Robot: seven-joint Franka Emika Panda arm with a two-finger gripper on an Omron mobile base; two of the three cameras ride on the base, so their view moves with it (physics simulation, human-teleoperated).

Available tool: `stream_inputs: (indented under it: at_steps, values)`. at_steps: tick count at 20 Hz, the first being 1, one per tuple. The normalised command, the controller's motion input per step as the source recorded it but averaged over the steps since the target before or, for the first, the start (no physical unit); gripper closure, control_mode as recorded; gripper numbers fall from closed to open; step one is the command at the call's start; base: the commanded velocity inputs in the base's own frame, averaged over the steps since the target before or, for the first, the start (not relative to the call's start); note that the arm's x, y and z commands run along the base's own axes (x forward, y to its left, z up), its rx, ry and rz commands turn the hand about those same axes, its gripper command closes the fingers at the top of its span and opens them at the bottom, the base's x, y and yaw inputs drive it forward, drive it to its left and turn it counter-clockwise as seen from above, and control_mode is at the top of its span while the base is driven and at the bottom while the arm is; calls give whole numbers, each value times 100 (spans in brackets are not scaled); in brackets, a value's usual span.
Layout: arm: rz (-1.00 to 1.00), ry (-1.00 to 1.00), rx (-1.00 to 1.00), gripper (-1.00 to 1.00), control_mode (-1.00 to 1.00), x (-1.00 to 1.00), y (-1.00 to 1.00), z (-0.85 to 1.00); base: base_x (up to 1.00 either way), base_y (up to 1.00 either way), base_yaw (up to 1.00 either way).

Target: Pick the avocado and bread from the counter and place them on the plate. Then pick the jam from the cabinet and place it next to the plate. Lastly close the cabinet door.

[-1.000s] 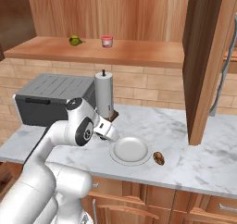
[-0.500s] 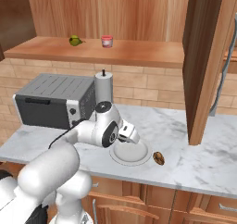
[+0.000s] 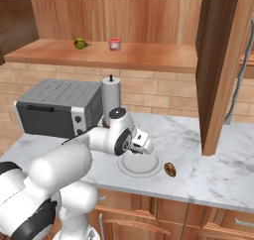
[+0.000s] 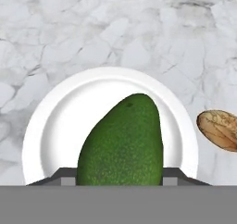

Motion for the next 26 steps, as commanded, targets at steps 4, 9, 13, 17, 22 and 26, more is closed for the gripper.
stream_inputs:
  at_steps: [4,9,13,17,22,26]
  values:
    - [0,6,0,100,-100,29,0,-23,0,0,0]
    - [0,3,0,100,-100,45,-2,-28,0,0,0]
    - [0,2,0,100,-100,35,-9,-35,0,0,0]
    - [0,1,2,100,-100,20,-18,-39,0,0,0]
    - [0,0,1,100,-100,16,-15,-21,0,0,0]
    - [0,0,0,-100,-100,11,-2,-7,0,0,0]
